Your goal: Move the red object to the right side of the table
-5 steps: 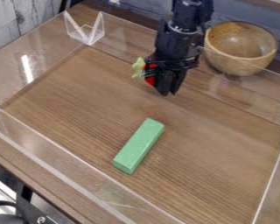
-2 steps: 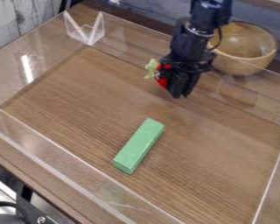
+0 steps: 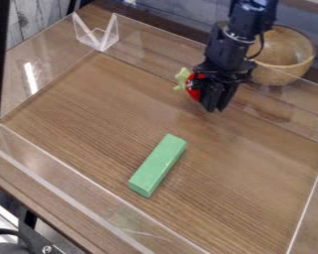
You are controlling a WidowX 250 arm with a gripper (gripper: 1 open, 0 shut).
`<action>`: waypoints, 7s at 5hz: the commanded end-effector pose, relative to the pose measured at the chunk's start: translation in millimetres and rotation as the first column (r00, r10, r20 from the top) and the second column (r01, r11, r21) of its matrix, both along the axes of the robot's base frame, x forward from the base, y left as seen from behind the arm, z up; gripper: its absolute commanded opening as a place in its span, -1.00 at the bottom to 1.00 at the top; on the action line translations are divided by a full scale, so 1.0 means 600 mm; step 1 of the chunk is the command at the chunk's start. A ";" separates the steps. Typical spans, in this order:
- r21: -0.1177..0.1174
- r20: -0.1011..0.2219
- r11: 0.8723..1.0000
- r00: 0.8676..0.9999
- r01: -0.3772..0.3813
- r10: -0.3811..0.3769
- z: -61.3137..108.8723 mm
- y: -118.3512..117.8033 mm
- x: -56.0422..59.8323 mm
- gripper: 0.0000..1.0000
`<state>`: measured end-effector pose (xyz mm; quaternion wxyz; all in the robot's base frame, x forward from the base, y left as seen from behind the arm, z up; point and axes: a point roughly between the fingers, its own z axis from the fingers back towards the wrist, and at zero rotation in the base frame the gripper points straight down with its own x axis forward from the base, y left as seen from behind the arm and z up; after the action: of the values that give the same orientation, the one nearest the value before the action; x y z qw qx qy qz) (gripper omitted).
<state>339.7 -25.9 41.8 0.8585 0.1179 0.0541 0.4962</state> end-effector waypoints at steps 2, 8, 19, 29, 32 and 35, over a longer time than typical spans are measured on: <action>-0.018 0.040 1.000 0.999 0.003 -0.002 0.033 -0.023 0.019 -1.00; -0.067 0.007 0.998 1.000 -0.020 0.021 0.052 -0.080 0.001 -1.00; -0.191 -0.057 0.980 0.996 0.051 -0.063 0.053 -0.129 -0.056 -1.00; -0.275 -0.076 0.956 0.989 0.099 -0.124 0.049 -0.116 -0.073 -1.00; -0.294 -0.087 0.952 0.990 0.083 -0.113 0.060 -0.116 -0.081 -1.00; -0.308 -0.110 0.949 0.989 0.061 -0.099 0.052 -0.122 -0.087 -1.00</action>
<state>281.0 -98.4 55.1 0.8756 0.0399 0.2027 0.4366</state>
